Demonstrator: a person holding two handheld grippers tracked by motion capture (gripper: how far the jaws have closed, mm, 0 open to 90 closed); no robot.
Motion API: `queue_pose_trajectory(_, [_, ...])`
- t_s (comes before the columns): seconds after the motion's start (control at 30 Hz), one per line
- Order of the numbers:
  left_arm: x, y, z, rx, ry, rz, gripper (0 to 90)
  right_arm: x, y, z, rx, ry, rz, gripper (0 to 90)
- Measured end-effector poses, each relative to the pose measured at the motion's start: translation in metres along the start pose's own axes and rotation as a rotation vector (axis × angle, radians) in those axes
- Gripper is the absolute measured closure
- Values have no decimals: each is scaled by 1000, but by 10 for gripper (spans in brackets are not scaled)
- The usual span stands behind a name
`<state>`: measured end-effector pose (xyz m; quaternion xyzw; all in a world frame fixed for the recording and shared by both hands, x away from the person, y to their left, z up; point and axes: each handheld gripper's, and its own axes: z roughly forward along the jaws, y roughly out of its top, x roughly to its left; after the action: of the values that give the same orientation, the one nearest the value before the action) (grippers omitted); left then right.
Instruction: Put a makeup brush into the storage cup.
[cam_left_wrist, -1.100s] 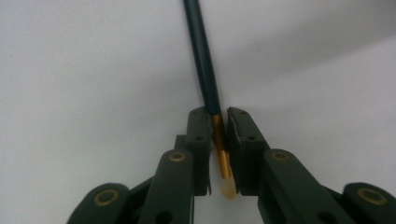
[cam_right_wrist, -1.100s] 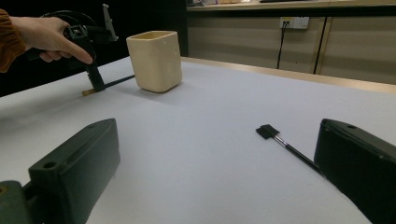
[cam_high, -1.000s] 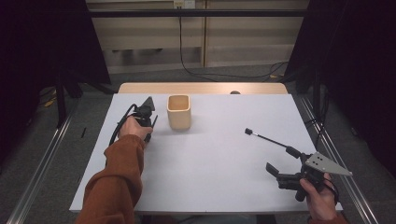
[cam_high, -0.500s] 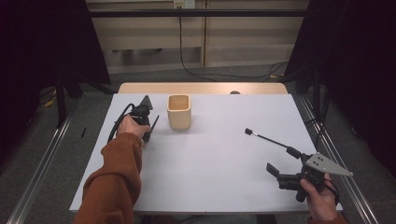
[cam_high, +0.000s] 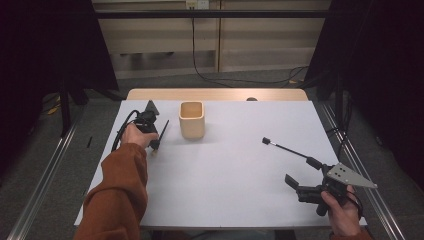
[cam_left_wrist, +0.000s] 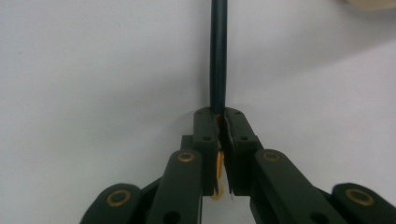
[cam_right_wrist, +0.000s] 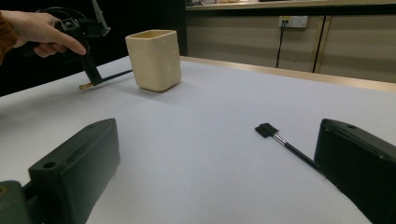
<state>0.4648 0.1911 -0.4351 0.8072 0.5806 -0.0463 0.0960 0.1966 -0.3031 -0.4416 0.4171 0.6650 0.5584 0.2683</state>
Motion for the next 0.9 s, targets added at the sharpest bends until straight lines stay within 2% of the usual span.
queue_pose_trajectory(0.13, [4, -4, -7, -29, -13, -4, 849, -1, 0, 0, -1, -2, -7, 0])
queue_pose_trajectory(0.23, [10, -11, -10, -73, -48, -5, 849, 1, 0, -1, -5, -1, 8, 0])
queue_pose_trajectory(0.33, [14, -17, -13, -125, -67, -13, 849, 0, 0, -1, -1, -2, 0, 0])
queue_pose_trajectory(0.4, [16, -20, -17, -148, -85, 1, 849, 0, 0, 0, -1, 0, 0, 0])
queue_pose_trajectory(0.43, [16, -21, -20, -160, -93, 21, 849, 0, 0, 0, -2, -1, -2, 0])
queue_pose_trajectory(0.47, [15, -22, -21, -190, -93, 21, 849, 0, 0, 0, -2, -1, -2, 0])
queue_pose_trajectory(0.53, [14, -24, -26, -207, -107, 38, 849, 0, 0, 0, -2, -1, -1, 0])
queue_pose_trajectory(0.67, [11, -30, -30, -283, -77, 48, 849, 0, 0, 0, 0, 0, -1, 0])
queue_pose_trajectory(0.77, [10, -35, -32, -337, -77, 66, 849, 0, 0, 0, 0, 0, -2, 0])
queue_pose_trajectory(0.83, [9, -37, -34, -381, -103, 93, 849, 0, 0, 0, 1, 0, -2, 0])
queue_pose_trajectory(0.9, [7, -39, -35, -424, -90, 81, 849, 0, 0, 0, -1, -1, 0, 0])
